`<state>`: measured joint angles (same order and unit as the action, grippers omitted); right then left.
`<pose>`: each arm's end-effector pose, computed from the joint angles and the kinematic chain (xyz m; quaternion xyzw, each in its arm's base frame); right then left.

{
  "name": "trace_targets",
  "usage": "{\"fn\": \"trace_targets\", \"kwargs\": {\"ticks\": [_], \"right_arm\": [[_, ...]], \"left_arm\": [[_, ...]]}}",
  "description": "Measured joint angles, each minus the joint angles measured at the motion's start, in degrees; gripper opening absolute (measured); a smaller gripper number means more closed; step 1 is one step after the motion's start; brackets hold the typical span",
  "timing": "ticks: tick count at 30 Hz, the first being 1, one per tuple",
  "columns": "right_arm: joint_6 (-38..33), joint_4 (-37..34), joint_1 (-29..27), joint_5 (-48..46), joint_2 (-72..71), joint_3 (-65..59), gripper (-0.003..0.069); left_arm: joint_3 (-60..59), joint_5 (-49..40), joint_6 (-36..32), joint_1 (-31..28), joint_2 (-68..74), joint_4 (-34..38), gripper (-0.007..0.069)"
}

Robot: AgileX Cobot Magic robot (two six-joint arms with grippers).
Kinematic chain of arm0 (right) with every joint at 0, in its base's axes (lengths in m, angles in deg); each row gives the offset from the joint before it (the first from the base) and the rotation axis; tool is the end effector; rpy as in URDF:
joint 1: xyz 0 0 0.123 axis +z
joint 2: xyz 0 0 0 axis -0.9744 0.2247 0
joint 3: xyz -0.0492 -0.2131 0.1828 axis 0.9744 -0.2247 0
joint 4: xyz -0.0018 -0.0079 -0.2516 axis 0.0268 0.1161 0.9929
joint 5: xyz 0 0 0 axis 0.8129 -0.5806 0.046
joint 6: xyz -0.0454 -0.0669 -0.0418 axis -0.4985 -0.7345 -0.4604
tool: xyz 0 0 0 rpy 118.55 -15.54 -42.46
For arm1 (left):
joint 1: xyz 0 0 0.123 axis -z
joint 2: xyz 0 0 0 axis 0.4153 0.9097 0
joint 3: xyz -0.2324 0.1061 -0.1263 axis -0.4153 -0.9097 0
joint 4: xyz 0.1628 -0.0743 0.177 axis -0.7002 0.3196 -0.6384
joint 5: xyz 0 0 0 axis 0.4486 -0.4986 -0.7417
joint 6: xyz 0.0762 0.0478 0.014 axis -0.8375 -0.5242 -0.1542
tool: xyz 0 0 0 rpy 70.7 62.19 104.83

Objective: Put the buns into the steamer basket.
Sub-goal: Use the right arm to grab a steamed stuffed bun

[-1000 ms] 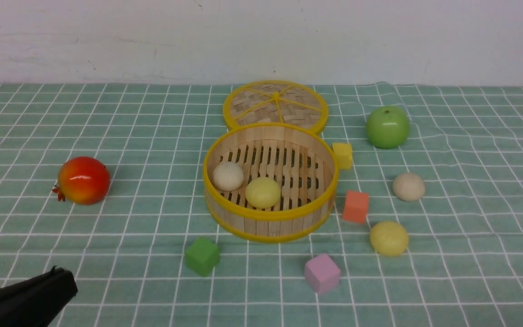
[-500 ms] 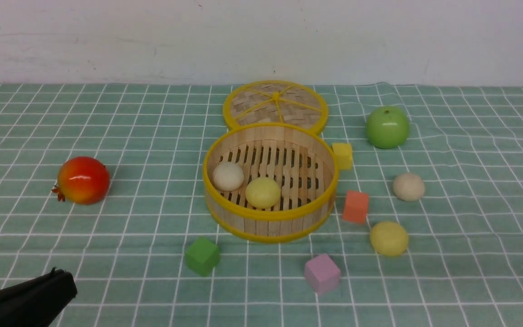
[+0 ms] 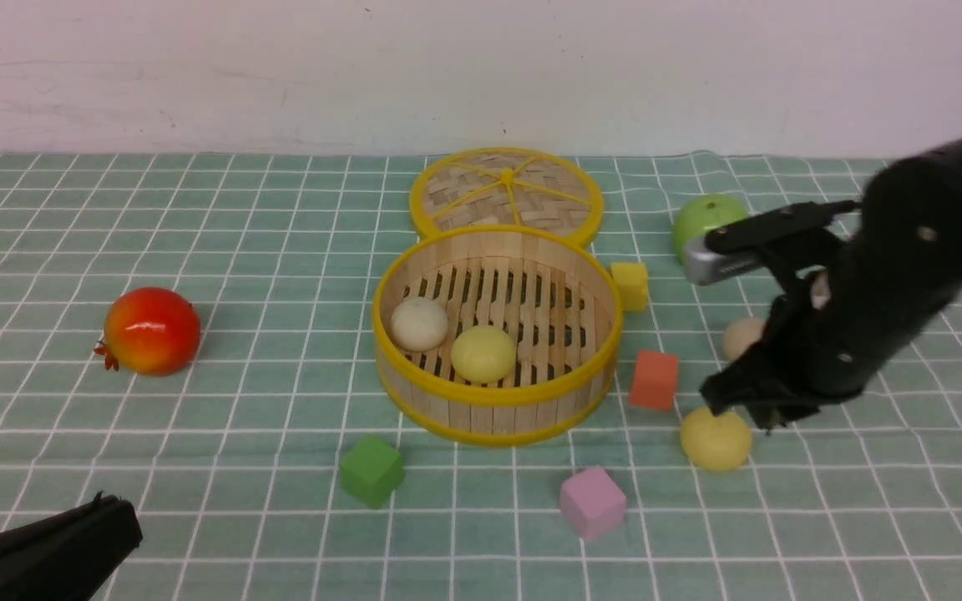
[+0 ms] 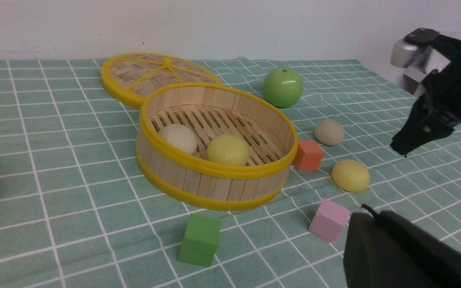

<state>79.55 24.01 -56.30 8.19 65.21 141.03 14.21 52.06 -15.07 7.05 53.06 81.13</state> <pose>0.3266 0.1219 0.2437 -0.1476 0.9722 0.0295 0.1795 0.0730 -0.0463 0.2674 0.1200 0.7329 -0.2625 0.6161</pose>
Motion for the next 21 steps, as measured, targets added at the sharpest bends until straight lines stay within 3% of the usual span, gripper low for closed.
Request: {"fn": "trace_targets", "kwargs": {"ticks": [9, 16, 21], "right_arm": [[0.0, -0.1, 0.0, 1.8, 8.7, 4.3, 0.0295], [0.0, 0.1, -0.2, 6.2, 10.5, 4.4, 0.0295], [0.0, 0.3, -1.6, 6.7, 11.9, 4.5, 0.0250]], "left_arm": [[0.0, 0.0, 0.0, 0.0, 0.0, 0.0, -0.0013], [0.0, 0.0, 0.0, 0.0, 0.0, 0.0, -0.0009], [-0.1, 0.0, 0.0, 0.0, 0.0, 0.0, -0.0003]]}}
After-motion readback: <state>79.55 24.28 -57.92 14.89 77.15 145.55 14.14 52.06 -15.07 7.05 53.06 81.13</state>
